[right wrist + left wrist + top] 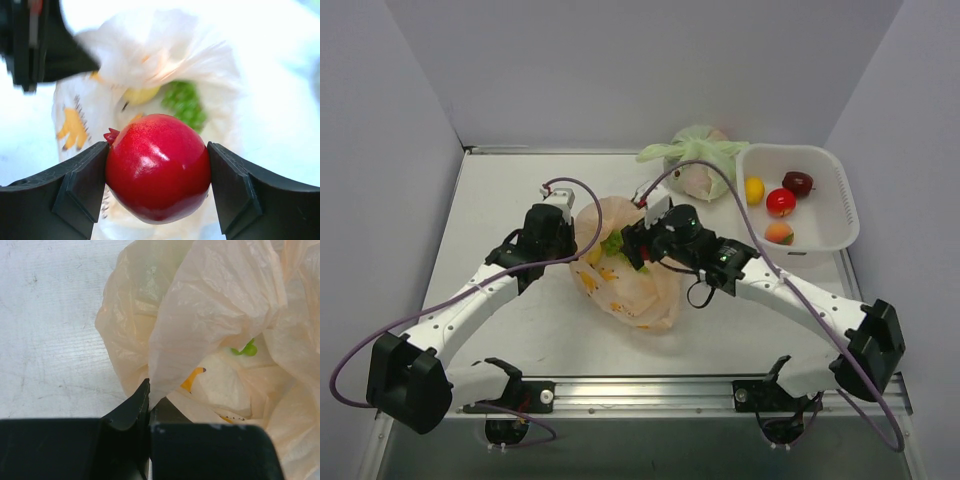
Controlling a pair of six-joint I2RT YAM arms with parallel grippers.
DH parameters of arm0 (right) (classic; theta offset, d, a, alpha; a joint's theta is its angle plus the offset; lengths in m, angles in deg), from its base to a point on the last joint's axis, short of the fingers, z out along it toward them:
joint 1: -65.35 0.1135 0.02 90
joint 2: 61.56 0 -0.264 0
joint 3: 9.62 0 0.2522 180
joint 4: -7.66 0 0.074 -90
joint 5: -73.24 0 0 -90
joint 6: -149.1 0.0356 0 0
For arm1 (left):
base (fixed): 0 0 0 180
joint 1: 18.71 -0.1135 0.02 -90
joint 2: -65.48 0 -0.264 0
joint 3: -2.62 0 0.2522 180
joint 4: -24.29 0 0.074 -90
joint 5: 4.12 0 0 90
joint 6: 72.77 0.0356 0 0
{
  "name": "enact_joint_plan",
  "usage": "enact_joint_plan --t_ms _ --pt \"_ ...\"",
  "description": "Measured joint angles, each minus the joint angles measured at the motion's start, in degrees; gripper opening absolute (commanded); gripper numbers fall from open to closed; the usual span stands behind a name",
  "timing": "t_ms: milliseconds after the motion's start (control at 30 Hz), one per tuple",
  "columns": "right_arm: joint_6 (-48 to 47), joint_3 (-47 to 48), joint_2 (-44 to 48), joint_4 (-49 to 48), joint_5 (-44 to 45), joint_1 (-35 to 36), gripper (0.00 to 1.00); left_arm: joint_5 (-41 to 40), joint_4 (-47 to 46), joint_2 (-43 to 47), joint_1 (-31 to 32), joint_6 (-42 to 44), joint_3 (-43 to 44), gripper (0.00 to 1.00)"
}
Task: Untie the knot of the plastic bag and take out the fruit
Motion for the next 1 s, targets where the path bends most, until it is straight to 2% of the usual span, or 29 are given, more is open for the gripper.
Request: enact_joint_plan --t_ms 233,433,500,633,733,767,800,833,1000 --pt "-4.31 1.20 7.67 -0.39 5.97 -13.60 0.33 -0.02 0.00 0.11 0.00 0.00 0.00 0.01" --pt "-3.72 0.20 7.58 -3.02 12.61 -31.63 0.35 -0.42 0.02 0.63 0.00 0.04 0.00 0.01" --pt "-2.60 -0.02 6.82 -4.13 15.06 -36.46 0.39 -0.44 0.02 0.74 0.00 0.07 0.00 0.01" --pt "0.55 -0.07 3.26 -5.99 17.38 -44.04 0.56 -0.44 0.00 0.85 0.00 0.17 0.00 0.01" --pt "2.51 0.00 -0.02 -5.46 19.06 -47.45 0.78 -0.46 0.02 0.90 0.00 0.24 0.00 0.01" --pt "3.30 0.00 -0.90 -5.16 19.65 -48.15 0.92 -0.44 0.02 0.92 0.00 0.26 0.00 0.01" --pt "3.96 0.00 -1.57 -4.70 20.28 -48.61 0.97 -0.44 0.02 0.94 0.00 0.26 0.00 0.01" --pt "4.37 0.00 -1.90 -4.17 20.79 -48.87 1.00 -0.44 0.02 0.94 0.00 0.26 0.00 0.01" --pt "6.99 0.09 -1.36 -3.10 20.90 -48.37 1.00 -0.42 0.02 0.94 0.00 0.26 0.00 0.01"
